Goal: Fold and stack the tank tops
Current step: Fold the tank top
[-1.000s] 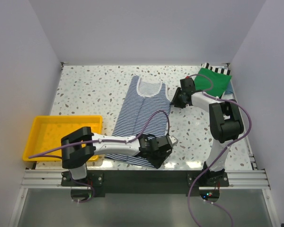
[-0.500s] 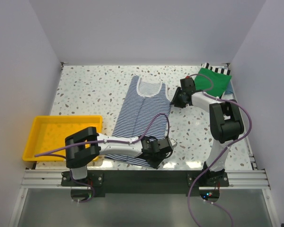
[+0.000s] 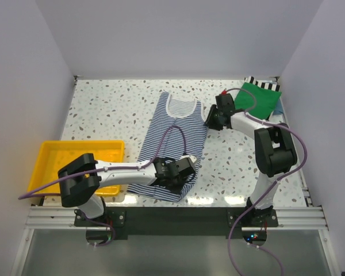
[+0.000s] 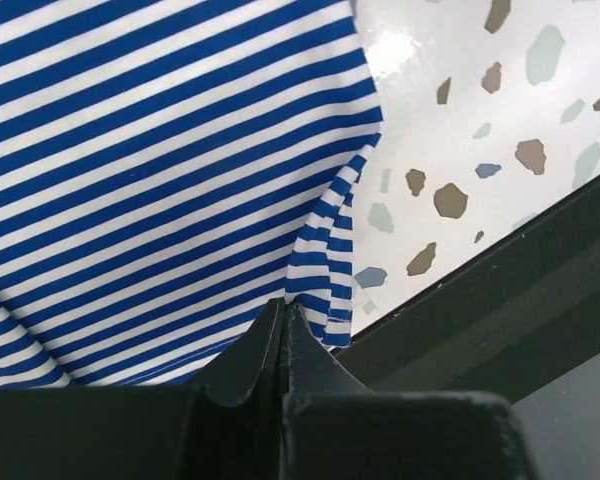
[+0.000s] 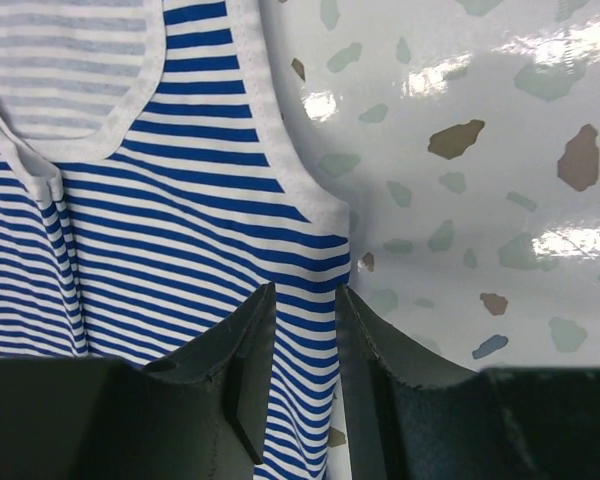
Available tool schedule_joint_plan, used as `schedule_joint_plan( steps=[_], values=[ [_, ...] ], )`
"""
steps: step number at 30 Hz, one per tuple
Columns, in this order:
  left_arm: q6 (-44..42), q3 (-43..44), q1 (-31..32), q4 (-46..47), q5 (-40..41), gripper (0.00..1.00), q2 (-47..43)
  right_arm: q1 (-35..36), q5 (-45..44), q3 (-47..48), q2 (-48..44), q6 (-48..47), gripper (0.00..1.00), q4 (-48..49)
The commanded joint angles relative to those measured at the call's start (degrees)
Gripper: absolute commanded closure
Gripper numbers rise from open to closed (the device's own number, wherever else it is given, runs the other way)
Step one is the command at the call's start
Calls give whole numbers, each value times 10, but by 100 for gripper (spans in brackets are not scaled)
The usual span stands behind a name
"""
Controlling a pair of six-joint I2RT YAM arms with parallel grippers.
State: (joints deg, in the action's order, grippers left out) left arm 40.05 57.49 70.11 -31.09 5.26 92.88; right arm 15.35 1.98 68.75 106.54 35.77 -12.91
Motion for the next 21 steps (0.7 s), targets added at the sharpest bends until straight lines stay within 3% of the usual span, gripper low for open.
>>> schedule_joint_plan(
  steps=[1,11,16,21],
  values=[
    [18,-15,-8,-5,11,100,-30,13,-18,9,6,-6,66,3],
    [18,-30,-19,-9,-1,100,-56,13,-93,33,47,-10,67,-22],
    [4,-25,-19,-4,-19,100,-60,13,-83,40,61,-11,69,-13],
    [-15,-22,-18,6,-28,100,-67,11,-103,47,61,-10,88,-28]
  ],
)
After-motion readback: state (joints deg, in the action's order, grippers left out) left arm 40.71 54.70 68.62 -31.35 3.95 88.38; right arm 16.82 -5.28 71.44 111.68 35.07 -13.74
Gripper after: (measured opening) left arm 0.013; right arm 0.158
